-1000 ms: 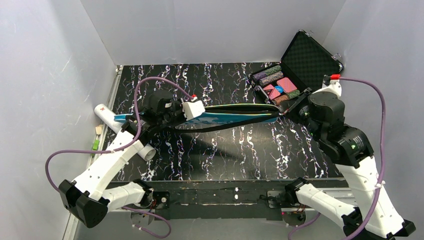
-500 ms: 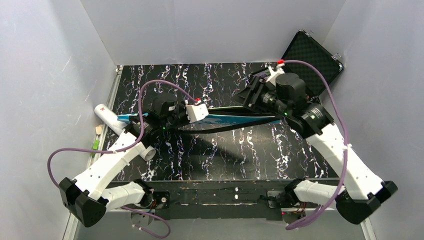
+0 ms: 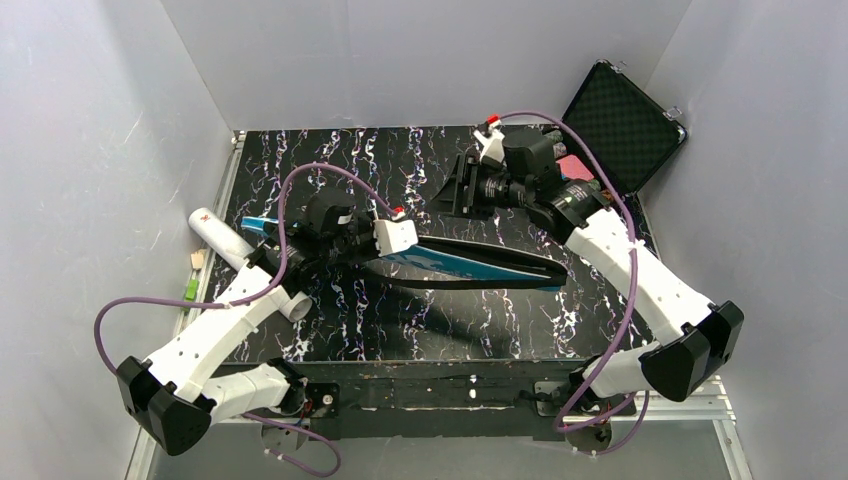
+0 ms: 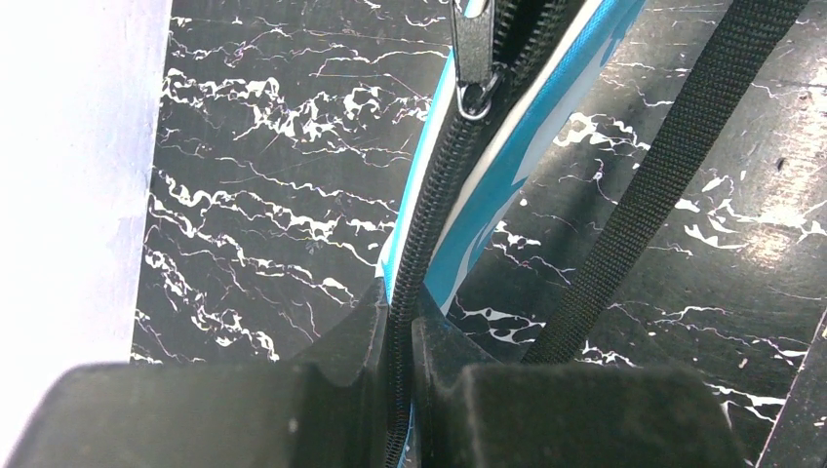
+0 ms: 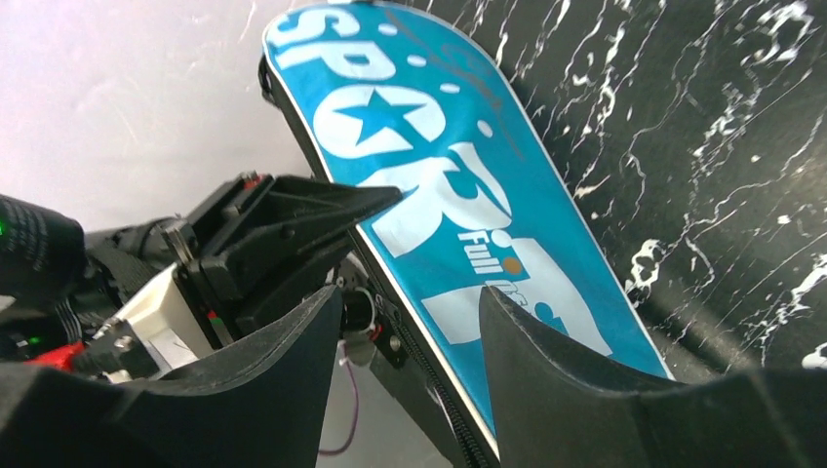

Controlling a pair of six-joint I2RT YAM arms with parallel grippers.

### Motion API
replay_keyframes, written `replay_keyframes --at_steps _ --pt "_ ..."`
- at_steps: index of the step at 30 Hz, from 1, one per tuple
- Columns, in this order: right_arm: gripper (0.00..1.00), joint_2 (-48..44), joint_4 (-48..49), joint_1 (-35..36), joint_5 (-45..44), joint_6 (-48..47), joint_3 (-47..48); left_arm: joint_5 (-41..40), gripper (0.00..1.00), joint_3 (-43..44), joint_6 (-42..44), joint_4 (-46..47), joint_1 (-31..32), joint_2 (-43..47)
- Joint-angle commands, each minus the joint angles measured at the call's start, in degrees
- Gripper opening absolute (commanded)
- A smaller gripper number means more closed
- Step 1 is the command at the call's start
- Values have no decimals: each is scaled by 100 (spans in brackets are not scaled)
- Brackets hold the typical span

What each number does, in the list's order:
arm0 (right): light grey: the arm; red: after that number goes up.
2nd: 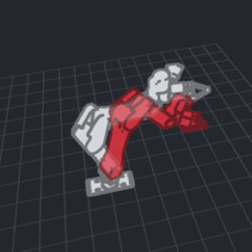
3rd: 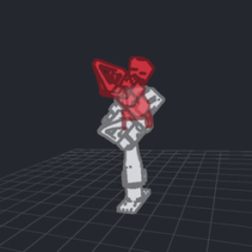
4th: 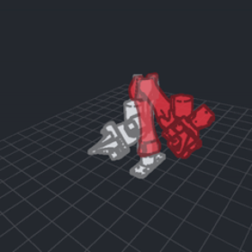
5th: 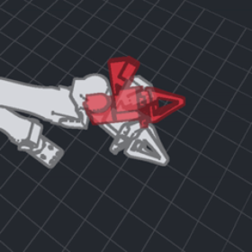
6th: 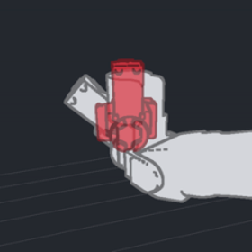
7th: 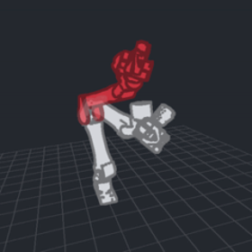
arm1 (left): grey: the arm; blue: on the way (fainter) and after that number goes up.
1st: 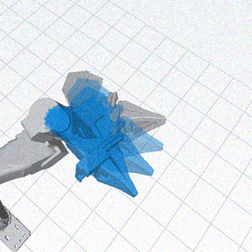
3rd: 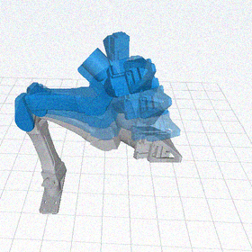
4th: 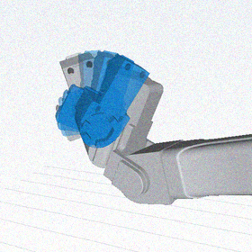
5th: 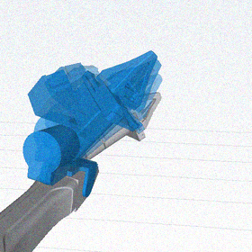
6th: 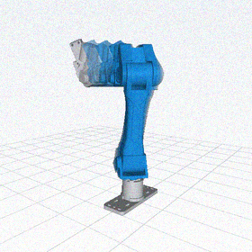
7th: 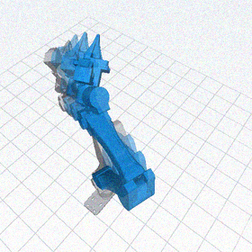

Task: Pack up the badminton gear

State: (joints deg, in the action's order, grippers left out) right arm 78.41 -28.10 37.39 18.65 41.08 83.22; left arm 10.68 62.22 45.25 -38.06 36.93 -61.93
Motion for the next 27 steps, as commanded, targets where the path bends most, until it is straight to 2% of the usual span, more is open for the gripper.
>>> replay_keyframes --at_steps 1,6,11,21,27 --pt "62 -129 687 23 747 -137 -339 242 0 269 47 299 34 208" --pt "61 5 877 30 1266 -144 -546 268 0 255 61 282 42 217" --pt "53 135 1125 39 1592 -66 -677 240 0 250 64 274 49 232" --pt "46 321 1054 90 1661 -106 -664 224 0 292 64 273 51 214" --pt "37 272 1096 102 1661 -93 -743 209 0 275 71 273 51 215"
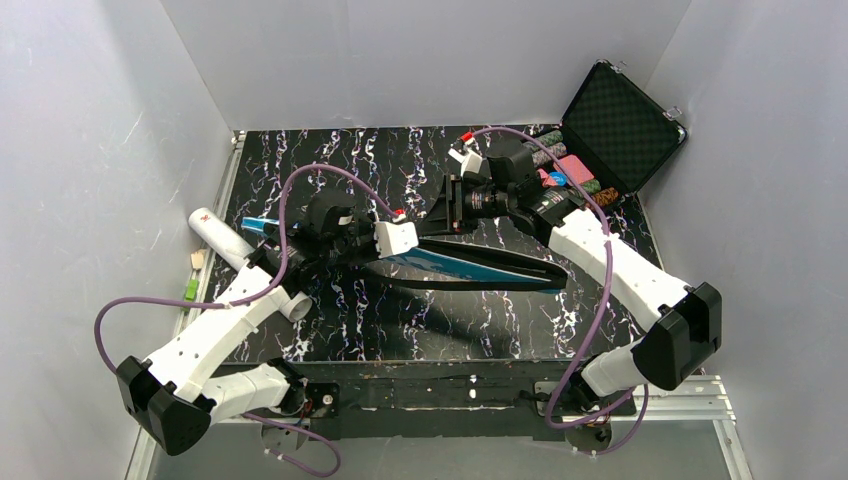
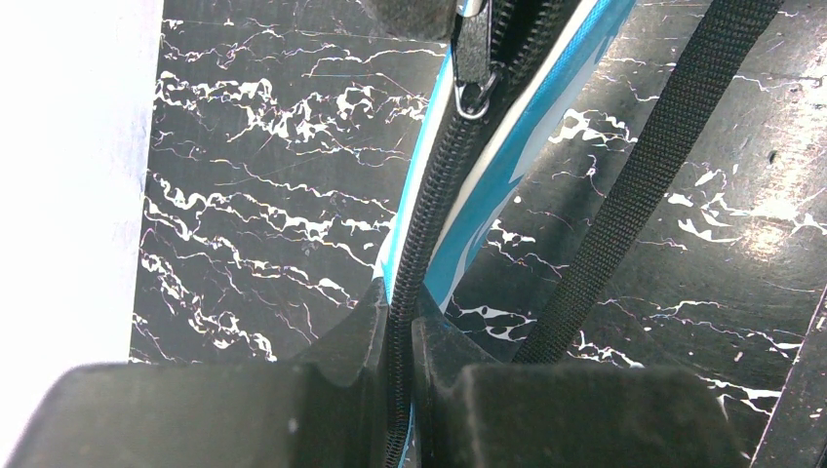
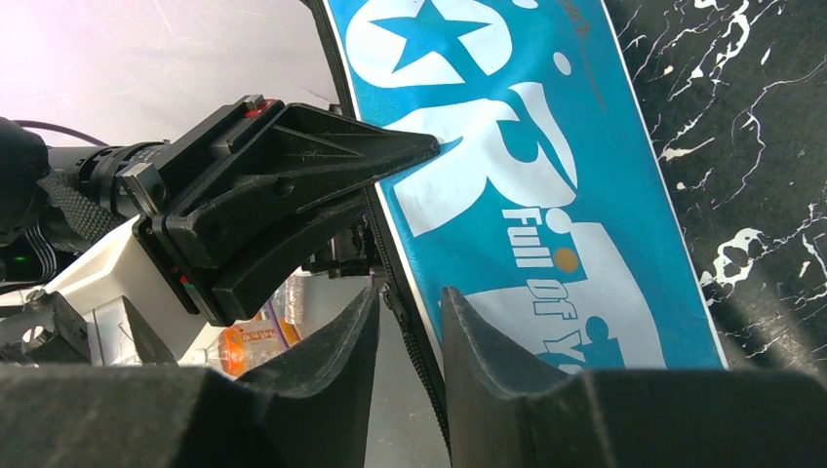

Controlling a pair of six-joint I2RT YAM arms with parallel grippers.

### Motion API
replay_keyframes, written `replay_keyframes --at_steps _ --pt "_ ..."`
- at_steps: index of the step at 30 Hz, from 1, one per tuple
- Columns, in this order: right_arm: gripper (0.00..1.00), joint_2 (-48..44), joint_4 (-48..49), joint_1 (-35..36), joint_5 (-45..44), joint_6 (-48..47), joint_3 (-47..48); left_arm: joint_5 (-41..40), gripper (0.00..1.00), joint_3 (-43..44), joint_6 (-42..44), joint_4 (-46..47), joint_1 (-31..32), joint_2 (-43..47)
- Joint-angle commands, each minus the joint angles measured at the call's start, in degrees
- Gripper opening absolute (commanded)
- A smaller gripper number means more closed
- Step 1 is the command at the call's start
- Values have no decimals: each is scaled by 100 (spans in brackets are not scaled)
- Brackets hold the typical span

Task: Pack up the badminton gear

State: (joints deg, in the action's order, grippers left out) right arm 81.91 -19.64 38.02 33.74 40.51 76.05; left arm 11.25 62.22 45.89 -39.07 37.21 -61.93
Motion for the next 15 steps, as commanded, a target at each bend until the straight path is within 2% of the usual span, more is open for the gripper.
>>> replay_keyframes --at_steps 1,6,15 --pt "36 -71 258 38 159 -28 -41 148 0 285 8 374 23 213" --pt "32 -61 293 34 182 13 -89 136 0 278 16 380 30 214" --pt "17 -69 338 37 231 45 -116 108 0 262 37 387 26 205"
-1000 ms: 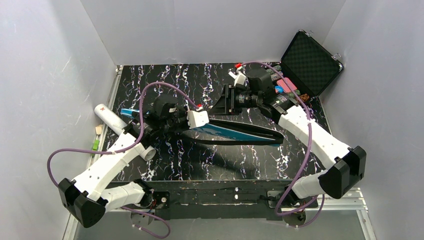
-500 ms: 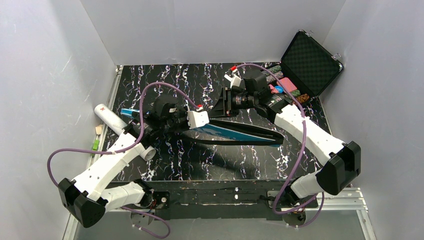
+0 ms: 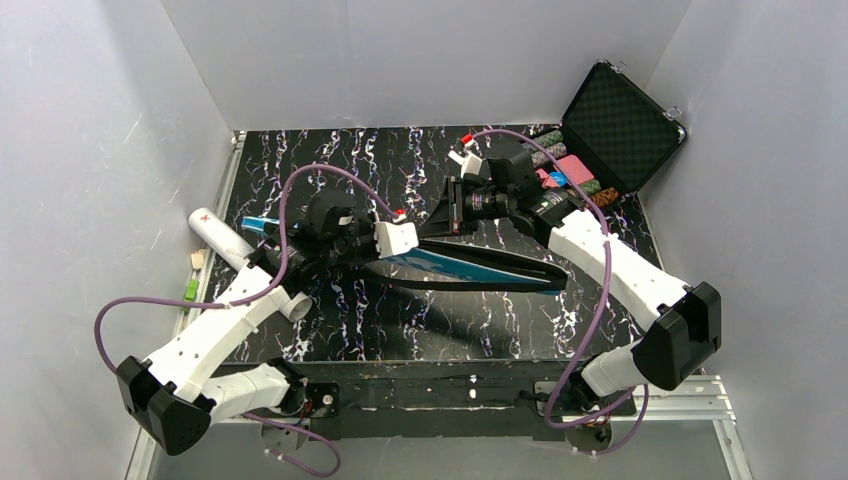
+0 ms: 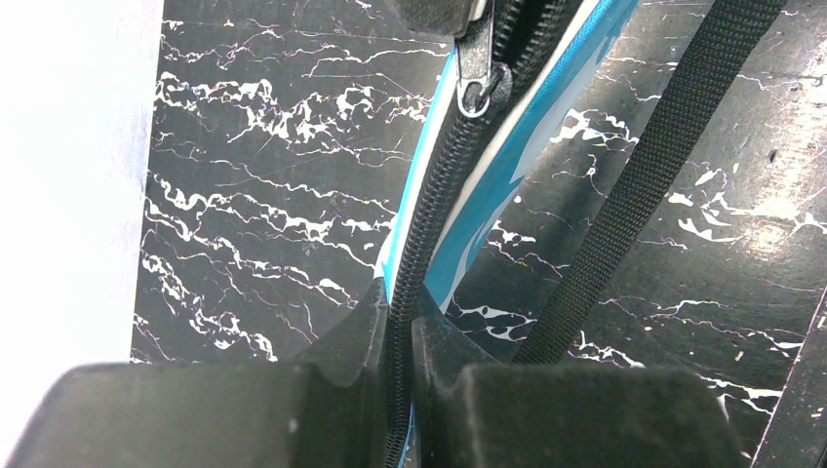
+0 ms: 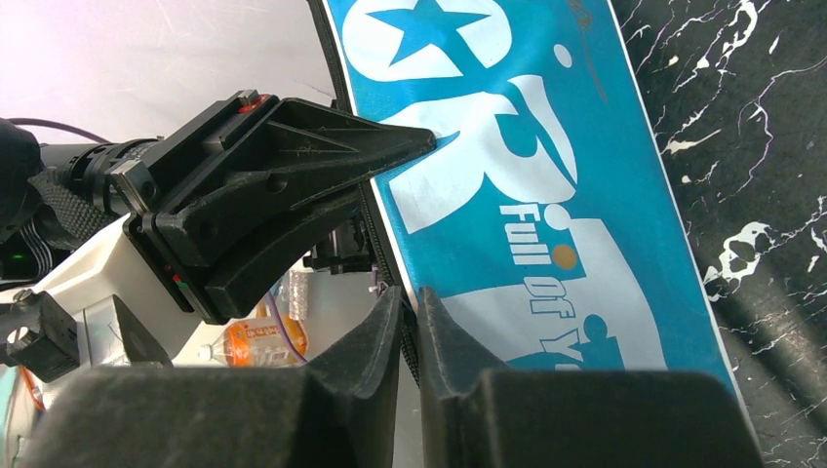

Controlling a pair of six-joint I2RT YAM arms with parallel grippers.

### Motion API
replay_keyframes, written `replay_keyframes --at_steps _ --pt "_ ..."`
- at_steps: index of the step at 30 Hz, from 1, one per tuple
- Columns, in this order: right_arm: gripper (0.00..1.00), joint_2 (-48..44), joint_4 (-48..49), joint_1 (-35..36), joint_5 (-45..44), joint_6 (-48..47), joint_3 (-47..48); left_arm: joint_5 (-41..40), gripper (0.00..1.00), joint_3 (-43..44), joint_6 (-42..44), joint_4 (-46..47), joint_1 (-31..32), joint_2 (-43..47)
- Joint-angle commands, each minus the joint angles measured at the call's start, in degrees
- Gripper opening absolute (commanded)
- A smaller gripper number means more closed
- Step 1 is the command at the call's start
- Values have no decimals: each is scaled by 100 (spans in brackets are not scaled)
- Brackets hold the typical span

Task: Pack up the badminton gear

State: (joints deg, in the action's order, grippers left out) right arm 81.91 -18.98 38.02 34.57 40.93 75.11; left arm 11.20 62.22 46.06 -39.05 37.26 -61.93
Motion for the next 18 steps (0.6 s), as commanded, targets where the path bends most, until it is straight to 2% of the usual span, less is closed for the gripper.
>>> replay_keyframes --at_steps 1,4,18 --pt "14 -77 279 39 146 14 -29 111 0 259 20 387 20 201" --pt "1 -106 311 37 146 52 -49 94 0 223 42 394 23 201" --pt "1 -575 350 -94 103 254 -225 14 0 126 136 400 22 197"
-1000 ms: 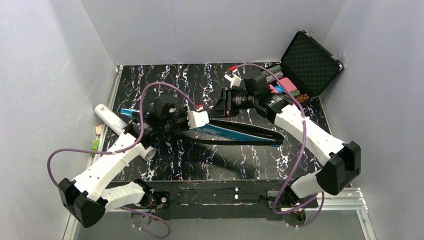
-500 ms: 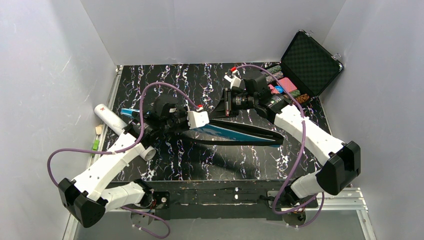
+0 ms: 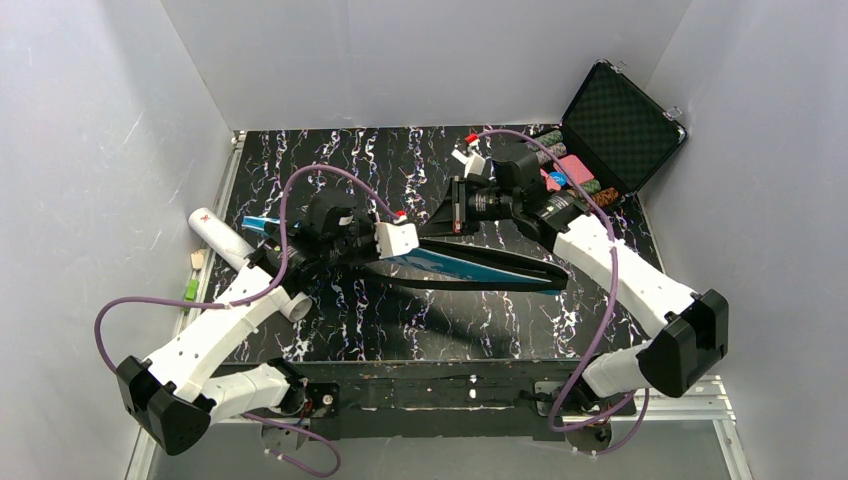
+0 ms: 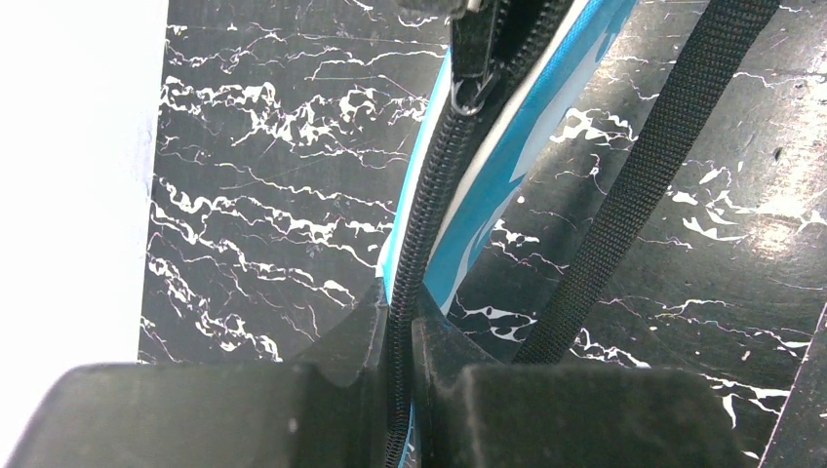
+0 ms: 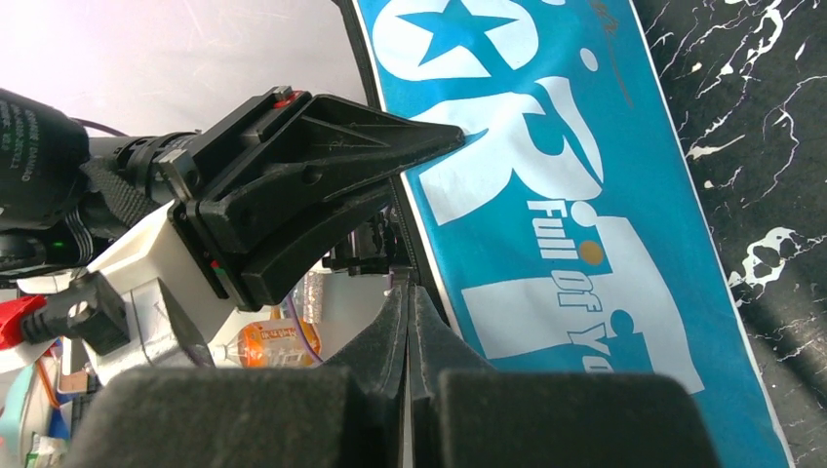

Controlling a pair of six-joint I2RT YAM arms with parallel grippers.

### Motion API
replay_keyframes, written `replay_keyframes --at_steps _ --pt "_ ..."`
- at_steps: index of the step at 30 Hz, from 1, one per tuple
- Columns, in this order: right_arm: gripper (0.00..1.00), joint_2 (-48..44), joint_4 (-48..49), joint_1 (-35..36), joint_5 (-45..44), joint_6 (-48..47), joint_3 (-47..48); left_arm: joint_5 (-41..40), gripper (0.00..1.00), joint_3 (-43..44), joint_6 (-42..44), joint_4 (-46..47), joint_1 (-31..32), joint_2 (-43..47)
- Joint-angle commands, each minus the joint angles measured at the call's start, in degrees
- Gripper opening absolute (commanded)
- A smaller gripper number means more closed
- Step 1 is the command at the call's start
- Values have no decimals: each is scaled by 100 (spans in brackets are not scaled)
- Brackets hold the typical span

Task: Pack up the badminton gear

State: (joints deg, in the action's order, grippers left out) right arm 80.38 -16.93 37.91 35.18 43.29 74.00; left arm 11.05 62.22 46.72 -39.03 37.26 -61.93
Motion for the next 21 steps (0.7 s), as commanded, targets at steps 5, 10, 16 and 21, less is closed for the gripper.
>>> replay_keyframes --at_steps 5,10,16,21 --pt "1 -749 359 -369 322 242 -553 14 0 111 111 387 24 205" --pt "1 -1072 111 -491 272 107 -749 -6 0 95 152 387 20 212" --pt "1 -1483 -319 -675 253 -54 -828 -26 0 96 191 361 20 205" --pt "1 -1938 -789 -804 184 -176 -938 -52 0 57 246 351 27 214"
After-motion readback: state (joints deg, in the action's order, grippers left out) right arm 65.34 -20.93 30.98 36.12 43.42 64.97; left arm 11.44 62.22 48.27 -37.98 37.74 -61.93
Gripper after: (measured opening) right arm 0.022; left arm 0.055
